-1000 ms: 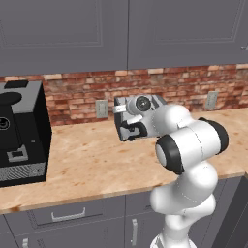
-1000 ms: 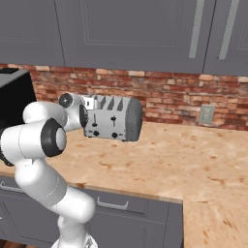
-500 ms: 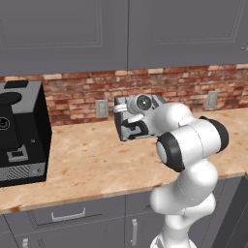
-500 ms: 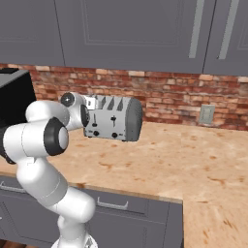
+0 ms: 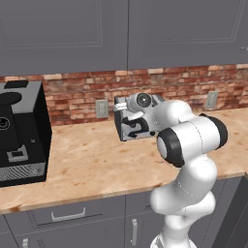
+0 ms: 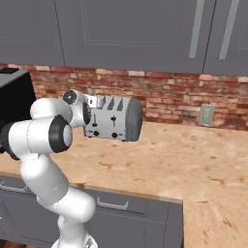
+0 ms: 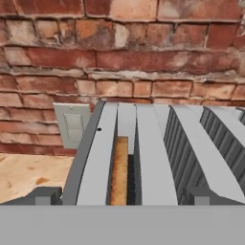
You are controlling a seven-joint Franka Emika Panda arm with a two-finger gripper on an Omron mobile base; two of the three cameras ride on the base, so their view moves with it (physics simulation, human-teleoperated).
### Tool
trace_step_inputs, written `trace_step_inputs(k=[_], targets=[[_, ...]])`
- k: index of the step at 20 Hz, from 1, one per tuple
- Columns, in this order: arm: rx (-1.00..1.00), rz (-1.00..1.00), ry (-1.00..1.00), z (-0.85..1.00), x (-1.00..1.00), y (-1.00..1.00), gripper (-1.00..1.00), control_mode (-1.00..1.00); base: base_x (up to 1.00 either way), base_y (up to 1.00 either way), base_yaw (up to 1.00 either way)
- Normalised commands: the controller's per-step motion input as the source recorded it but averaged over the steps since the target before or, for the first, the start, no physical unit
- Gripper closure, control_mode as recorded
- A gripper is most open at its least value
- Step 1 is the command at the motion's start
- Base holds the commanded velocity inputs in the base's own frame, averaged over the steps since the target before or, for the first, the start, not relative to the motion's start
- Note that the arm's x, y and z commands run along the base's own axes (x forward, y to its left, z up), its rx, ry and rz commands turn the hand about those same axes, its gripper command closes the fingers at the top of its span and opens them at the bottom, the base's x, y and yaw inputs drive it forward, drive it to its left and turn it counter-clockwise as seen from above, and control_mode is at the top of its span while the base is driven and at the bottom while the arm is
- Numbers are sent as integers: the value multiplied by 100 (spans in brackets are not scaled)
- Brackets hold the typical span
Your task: Start the toaster. Once the lever pops up, take the bread to the plate on the dining counter.
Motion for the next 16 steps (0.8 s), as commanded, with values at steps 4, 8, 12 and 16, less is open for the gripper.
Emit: trace_step_inputs(k=[4,8,12,16], targets=[[0,0,3,0,17,0,-100,-100,0,0,0],[0,0,4,0,1,0,-100,-100,0,0,0],[0,0,2,0,0,0,-100,-100,0,0,0],[0,0,2,0,0,0,-100,-100,0,0,0]])
